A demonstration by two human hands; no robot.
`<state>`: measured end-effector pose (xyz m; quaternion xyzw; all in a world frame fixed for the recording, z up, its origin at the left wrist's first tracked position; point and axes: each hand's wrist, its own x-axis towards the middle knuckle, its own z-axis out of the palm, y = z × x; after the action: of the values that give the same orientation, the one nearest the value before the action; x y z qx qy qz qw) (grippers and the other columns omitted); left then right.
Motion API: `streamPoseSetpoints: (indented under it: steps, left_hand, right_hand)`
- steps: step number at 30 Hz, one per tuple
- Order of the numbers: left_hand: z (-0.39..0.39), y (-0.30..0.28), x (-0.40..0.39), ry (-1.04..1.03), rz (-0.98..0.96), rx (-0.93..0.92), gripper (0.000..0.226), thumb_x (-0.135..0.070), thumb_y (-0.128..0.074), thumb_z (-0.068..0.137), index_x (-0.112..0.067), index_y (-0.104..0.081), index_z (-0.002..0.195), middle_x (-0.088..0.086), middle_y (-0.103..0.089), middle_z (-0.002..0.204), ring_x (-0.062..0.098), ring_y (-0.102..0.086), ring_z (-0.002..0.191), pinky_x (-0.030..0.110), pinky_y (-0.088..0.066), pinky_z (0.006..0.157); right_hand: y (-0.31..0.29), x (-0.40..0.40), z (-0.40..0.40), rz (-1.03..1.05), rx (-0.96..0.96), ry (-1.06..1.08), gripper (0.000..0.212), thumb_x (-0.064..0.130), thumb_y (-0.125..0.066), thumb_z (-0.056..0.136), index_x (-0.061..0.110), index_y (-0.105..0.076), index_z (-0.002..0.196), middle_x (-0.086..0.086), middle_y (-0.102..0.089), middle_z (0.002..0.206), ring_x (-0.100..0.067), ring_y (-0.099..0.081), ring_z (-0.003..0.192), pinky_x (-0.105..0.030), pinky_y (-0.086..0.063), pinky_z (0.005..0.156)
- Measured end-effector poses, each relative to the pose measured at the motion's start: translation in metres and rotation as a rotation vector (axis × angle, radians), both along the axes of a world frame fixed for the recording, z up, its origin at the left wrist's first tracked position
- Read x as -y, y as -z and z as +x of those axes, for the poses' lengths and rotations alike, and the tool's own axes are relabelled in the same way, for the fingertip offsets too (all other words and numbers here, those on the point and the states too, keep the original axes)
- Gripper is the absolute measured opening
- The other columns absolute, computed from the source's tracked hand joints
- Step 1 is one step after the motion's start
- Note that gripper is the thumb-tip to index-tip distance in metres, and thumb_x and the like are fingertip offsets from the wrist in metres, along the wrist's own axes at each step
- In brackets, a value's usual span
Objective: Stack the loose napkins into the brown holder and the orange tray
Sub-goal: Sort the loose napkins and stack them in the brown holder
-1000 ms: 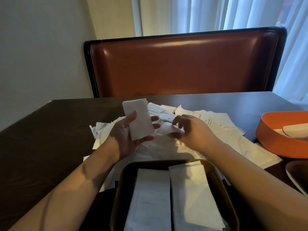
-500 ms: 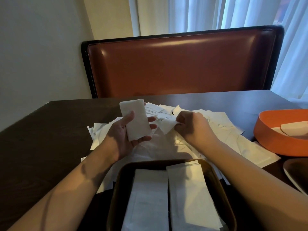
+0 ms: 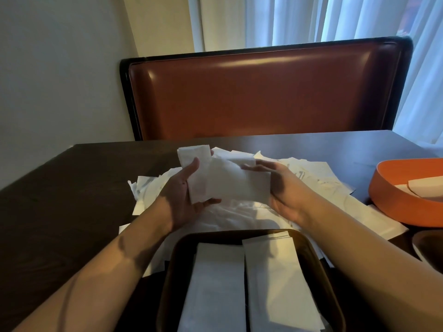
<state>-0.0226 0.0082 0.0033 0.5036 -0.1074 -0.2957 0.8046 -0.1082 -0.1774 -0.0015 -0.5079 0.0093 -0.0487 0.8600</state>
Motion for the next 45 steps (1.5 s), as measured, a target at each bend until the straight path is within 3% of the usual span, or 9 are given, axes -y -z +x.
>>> streamPoseSetpoints:
  steps: [5, 8, 13, 17, 22, 29, 33, 39, 45]
  left_hand:
    - [-0.004, -0.003, 0.0, 0.071, 0.076, 0.023, 0.048, -0.057, -0.052, 0.079, -0.019, -0.063, 0.107, 0.011, -0.074, 0.085, 0.028, -0.068, 0.08, 0.038, -0.057, 0.054]
    - [-0.011, -0.002, 0.001, 0.036, 0.114, 0.172, 0.006, -0.016, -0.058, 0.091, -0.014, -0.06, 0.097, 0.008, -0.069, 0.08, 0.025, -0.063, 0.079, 0.032, -0.056, 0.052]
    - [-0.011, 0.003, -0.001, 0.003, 0.187, 0.365, 0.028, 0.014, -0.063, 0.08, -0.009, -0.065, 0.096, 0.009, -0.07, 0.08, 0.023, -0.065, 0.07, 0.028, -0.05, 0.046]
    - [-0.015, 0.003, -0.002, 0.059, 0.232, 0.446, 0.033, 0.014, -0.062, 0.082, -0.015, -0.064, 0.098, 0.0, -0.071, 0.076, 0.014, -0.067, 0.063, 0.027, -0.05, 0.047]
    - [-0.009, 0.005, -0.003, -0.021, 0.232, 0.456, 0.039, 0.005, -0.069, 0.078, -0.019, -0.065, 0.108, 0.005, -0.072, 0.093, 0.017, -0.069, 0.074, 0.03, -0.054, 0.051]
    - [-0.009, 0.002, -0.003, -0.007, 0.227, 0.467, 0.037, 0.009, -0.063, 0.083, -0.023, -0.064, 0.102, -0.007, -0.072, 0.078, 0.01, -0.068, 0.069, 0.028, -0.051, 0.05]
    - [-0.01, 0.001, -0.003, 0.029, 0.219, 0.48, 0.038, 0.0, -0.074, 0.072, -0.021, -0.066, 0.102, -0.002, -0.072, 0.079, 0.015, -0.067, 0.069, 0.028, -0.049, 0.049]
    - [-0.009, 0.006, -0.002, 0.043, 0.2, 0.472, 0.037, -0.005, -0.069, 0.063, -0.013, -0.068, 0.1, 0.01, -0.069, 0.08, 0.019, -0.064, 0.065, 0.027, -0.049, 0.045]
    - [-0.011, 0.004, -0.001, 0.045, 0.222, 0.462, 0.024, 0.0, -0.058, 0.092, -0.021, -0.061, 0.105, -0.007, -0.07, 0.075, 0.006, -0.065, 0.068, 0.018, -0.052, 0.055]
  right_hand:
    - [0.006, -0.005, 0.01, -0.309, 0.104, 0.261, 0.03, 0.006, -0.067, 0.089, -0.002, -0.066, 0.118, -0.015, -0.072, 0.109, -0.025, -0.07, 0.095, -0.031, -0.058, 0.073]
    - [0.005, -0.007, 0.011, -0.358, 0.086, 0.325, 0.032, 0.006, -0.07, 0.088, -0.001, -0.066, 0.119, -0.014, -0.072, 0.109, -0.024, -0.069, 0.096, -0.03, -0.059, 0.074]
    - [0.006, -0.009, 0.011, -0.34, 0.041, 0.26, 0.046, 0.023, -0.076, 0.08, 0.002, -0.066, 0.12, -0.015, -0.071, 0.112, -0.026, -0.067, 0.099, -0.033, -0.056, 0.078]
    - [0.006, -0.007, 0.009, -0.429, -0.007, 0.353, 0.038, 0.027, -0.064, 0.094, 0.004, -0.062, 0.124, -0.012, -0.069, 0.114, -0.028, -0.067, 0.105, -0.043, -0.058, 0.089]
    - [-0.002, -0.003, 0.004, -0.516, 0.096, 0.489, 0.03, 0.031, -0.061, 0.096, 0.008, -0.068, 0.113, -0.002, -0.072, 0.1, -0.009, -0.067, 0.089, -0.026, -0.058, 0.073]
    - [-0.03, 0.001, -0.011, -0.182, 0.061, 0.319, 0.013, 0.016, -0.052, 0.09, 0.017, -0.06, 0.1, -0.006, -0.059, 0.092, -0.021, -0.057, 0.085, -0.036, -0.055, 0.067]
    - [-0.035, -0.002, -0.019, -0.327, 0.195, 0.215, 0.018, 0.021, -0.063, 0.074, 0.016, -0.061, 0.091, 0.006, -0.068, 0.075, -0.014, -0.063, 0.074, -0.023, -0.051, 0.055]
    - [-0.01, -0.013, 0.004, -1.001, 0.224, 0.284, 0.009, 0.009, -0.079, 0.081, 0.014, -0.072, 0.086, 0.003, -0.069, 0.077, -0.007, -0.059, 0.069, -0.026, -0.052, 0.066]
    - [-0.015, -0.012, 0.001, -0.934, 0.232, 0.281, 0.023, 0.005, -0.077, 0.081, 0.026, -0.069, 0.077, 0.01, -0.066, 0.072, 0.001, -0.061, 0.069, -0.019, -0.054, 0.063]
